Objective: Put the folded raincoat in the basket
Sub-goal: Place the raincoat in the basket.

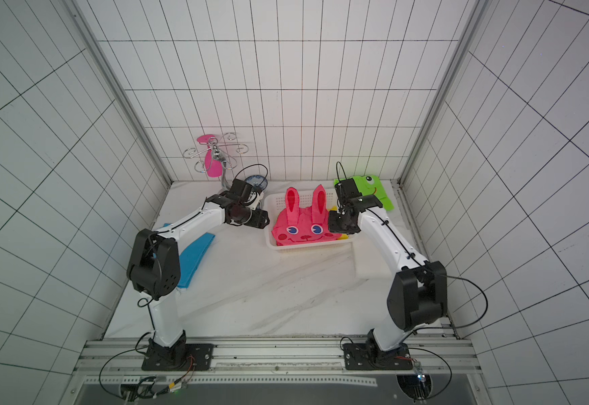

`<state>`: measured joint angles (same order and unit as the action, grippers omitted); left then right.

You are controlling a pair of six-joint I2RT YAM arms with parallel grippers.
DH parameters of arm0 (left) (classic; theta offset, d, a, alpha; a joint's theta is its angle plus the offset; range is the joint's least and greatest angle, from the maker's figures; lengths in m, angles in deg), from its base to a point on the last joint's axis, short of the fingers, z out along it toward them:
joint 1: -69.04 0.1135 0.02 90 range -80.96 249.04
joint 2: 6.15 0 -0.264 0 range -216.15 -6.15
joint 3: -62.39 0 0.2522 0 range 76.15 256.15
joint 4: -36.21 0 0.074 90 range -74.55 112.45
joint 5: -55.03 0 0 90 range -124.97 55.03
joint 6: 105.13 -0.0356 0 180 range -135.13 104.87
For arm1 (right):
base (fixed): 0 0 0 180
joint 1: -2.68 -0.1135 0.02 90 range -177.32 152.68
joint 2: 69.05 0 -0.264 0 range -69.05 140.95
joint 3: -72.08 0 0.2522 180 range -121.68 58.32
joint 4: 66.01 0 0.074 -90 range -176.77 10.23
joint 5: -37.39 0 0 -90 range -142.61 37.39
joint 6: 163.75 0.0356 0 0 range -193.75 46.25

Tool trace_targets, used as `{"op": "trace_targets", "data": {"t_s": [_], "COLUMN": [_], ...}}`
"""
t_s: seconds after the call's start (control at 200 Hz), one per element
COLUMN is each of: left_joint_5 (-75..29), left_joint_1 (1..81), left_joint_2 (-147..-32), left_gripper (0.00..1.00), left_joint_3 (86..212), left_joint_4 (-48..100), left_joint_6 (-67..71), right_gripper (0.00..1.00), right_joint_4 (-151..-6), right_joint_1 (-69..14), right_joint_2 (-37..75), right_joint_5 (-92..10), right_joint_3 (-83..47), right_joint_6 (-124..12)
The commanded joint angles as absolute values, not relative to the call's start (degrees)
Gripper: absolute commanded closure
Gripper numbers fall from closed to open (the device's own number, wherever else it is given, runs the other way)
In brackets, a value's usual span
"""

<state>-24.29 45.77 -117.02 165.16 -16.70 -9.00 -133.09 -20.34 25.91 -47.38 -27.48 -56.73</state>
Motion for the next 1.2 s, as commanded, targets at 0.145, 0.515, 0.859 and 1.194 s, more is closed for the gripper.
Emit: {"op": "trace_targets", "data": {"t_s": [0.145, 0.515, 0.859, 1.194], "left_joint_5": [-23.93, -22.23, -22.99, -17.28], "left_joint_1": [45.76, 49.89, 50.94, 51.18], "left_joint_2": [-119.6, -119.53, -117.91, -117.51], "left_gripper": [0.31, 0.52, 0.63, 0.61], "left_joint_3": [166.06, 165.87, 163.89, 164.47], "left_joint_4": [-15.17, -17.4, -19.21, -22.17], "left_joint_6": [-8.62, -9.35, -11.44, -12.72], "right_gripper": [0.69, 0.83, 0.86, 0.8], "right_joint_4": [-146.42, -152.49, -147.3, -138.14], "right_joint_1": [-25.38, -29.77, -30.67, -32.13], "right_joint_2": [40.44, 56.72, 58.68, 54.1], "right_joint_5": [-39.74, -34.62, -46.35, -36.49], "right_joint_3": [-42.98, -54.82, -47.69, -46.54], "right_joint_6": [-64.02, -70.4, -72.18, -70.97]}}
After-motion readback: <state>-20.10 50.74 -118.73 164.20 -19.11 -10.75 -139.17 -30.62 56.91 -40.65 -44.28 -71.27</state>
